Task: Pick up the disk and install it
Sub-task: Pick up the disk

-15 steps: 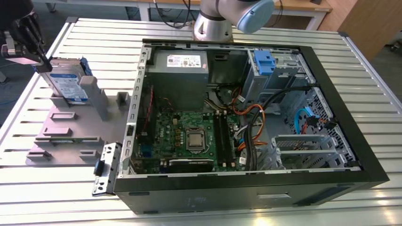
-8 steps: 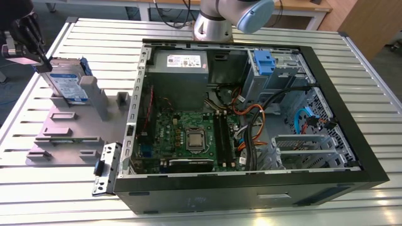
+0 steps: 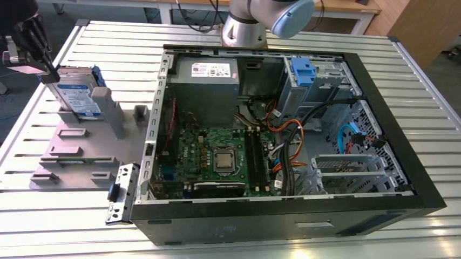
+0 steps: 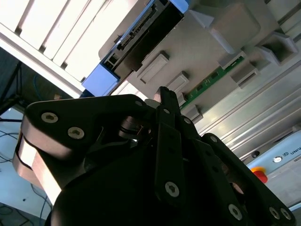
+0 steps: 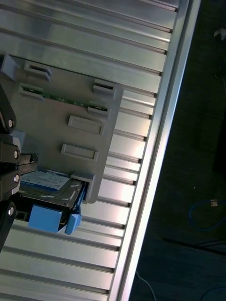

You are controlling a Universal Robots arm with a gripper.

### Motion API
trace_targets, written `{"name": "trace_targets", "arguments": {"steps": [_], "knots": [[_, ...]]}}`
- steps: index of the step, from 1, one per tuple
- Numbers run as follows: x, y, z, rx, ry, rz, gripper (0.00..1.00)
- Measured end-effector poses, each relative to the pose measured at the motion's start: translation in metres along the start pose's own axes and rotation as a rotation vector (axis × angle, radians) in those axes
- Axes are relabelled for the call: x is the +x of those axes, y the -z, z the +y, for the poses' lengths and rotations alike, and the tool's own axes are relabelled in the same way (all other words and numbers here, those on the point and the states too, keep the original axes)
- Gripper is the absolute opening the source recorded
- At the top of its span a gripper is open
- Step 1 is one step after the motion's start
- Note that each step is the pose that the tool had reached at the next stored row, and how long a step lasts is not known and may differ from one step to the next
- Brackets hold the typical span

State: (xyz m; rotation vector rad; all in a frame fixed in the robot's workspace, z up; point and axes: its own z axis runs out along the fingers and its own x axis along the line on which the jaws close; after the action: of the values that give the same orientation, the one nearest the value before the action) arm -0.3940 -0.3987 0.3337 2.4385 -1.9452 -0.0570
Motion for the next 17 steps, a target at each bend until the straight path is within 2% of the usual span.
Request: {"name": "trace_targets", "arguments": {"steps": [17], "knots": [[0.0, 0.0, 0.0, -0.0004, 0.024, 0.0009, 0.11]]}}
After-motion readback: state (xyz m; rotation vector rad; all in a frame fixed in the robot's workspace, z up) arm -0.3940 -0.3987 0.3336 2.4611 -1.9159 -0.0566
